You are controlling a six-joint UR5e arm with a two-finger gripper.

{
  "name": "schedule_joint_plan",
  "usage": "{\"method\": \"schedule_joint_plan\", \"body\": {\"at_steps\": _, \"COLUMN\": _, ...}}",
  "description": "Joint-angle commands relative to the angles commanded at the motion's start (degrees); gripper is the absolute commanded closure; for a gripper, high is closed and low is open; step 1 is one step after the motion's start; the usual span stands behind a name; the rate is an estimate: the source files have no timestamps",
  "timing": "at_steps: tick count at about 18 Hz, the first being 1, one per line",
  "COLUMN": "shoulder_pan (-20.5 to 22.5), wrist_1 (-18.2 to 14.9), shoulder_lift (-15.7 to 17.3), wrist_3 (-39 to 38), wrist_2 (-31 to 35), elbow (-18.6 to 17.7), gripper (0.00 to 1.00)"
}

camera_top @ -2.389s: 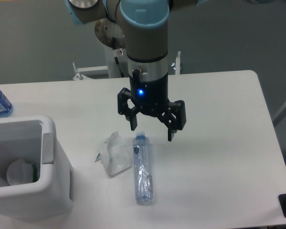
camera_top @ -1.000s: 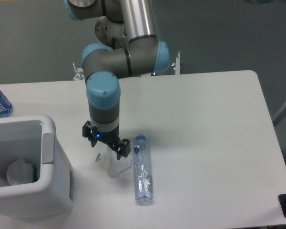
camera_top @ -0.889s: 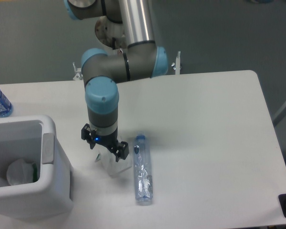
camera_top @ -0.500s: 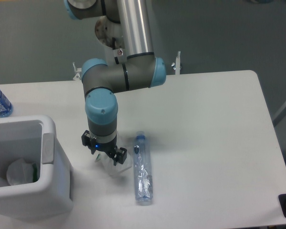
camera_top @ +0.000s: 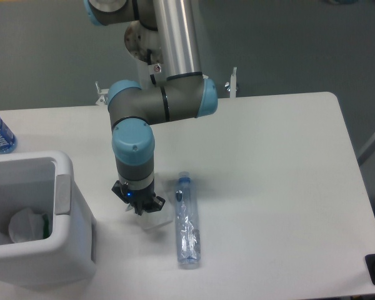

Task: Place the trash in the trash can
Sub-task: 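Lower the gripper onto the plastic bag and close on it, then lift the plastic bag and carry it over the white bin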

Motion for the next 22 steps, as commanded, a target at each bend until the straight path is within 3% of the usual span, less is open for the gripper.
{"method": "schedule_joint_plan", "body": {"at_steps": 4, "shoulder_pan": 0.3, "wrist_1": -0.2, "shoulder_lift": 2.2, "wrist_3": 0.1, "wrist_2": -0.2, "elbow": 0.3, "gripper": 1.00}}
{"method": "schedule_joint_plan", "body": {"at_steps": 8, "shoulder_pan": 1.9, "wrist_1": -0.5, "shoulder_lift": 7.0, "wrist_3": 0.1, "wrist_2": -1.6, "elbow": 0.4, "gripper": 1.00}}
{"method": "schedule_joint_plan", "body": {"at_steps": 13, "shoulder_pan": 6.6, "wrist_1": -0.6, "shoulder_lift": 13.0, "wrist_3": -0.5, "wrist_2": -12.2, "elbow": 1.2, "gripper": 1.00}}
{"method": "schedule_joint_plan", "body": {"at_steps": 15, "shoulder_pan": 9.7, "wrist_1": -0.7, "shoulder_lift": 14.5, "wrist_3": -2.1, "wrist_2": -18.4, "elbow": 4.1, "gripper": 1.00}}
{"method": "schedule_joint_plan", "body": {"at_steps": 18, "shoulder_pan": 13.1, "wrist_1": -0.3, "shoulder_lift": 15.0, "wrist_3": -11.6, "wrist_2": -26.7, "elbow": 10.7, "gripper": 1.00}}
{"method": "schedule_joint_plan", "body": {"at_steps": 22, "shoulder_pan": 13.2, "wrist_1": -0.1, "shoulder_lift": 14.2, "wrist_3": -23.7, "wrist_2": -29.3, "elbow": 20.9, "gripper": 1.00}}
